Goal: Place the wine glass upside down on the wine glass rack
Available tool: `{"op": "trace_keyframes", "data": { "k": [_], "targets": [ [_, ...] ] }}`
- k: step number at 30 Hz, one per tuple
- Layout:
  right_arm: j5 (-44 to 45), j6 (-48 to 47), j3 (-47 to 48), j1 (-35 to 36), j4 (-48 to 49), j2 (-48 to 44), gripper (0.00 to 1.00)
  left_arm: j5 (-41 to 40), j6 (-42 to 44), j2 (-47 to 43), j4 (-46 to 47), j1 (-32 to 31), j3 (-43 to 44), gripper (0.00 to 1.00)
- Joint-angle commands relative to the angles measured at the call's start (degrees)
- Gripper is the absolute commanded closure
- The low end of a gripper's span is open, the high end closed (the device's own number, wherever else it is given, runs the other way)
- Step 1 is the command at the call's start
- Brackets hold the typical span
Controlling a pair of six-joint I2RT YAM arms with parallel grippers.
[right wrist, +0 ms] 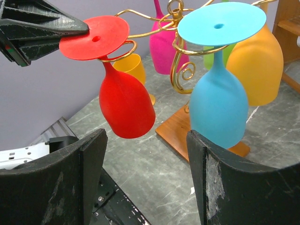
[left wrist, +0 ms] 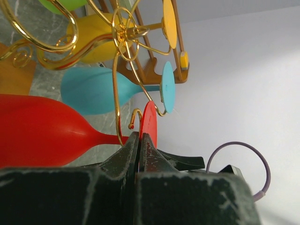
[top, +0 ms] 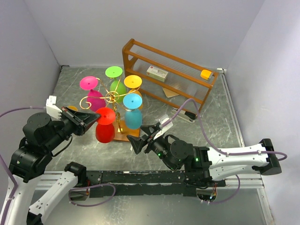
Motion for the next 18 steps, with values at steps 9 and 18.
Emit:
{"op": "trace_keyframes", "data": {
  "k": [9,18],
  "targets": [
    [2.24,1.66,-0.47,0.22,1.00,-1.05,0.32,5.37,1.52,3.23,5.99,-0.16,-0.07,0.93],
    [1.58,1.18,-0.36,0.24,0.21,-1.59,0.32,2.41,4.66,5.38,3.63,-0.17,2.22,0.69]
  ]
}}
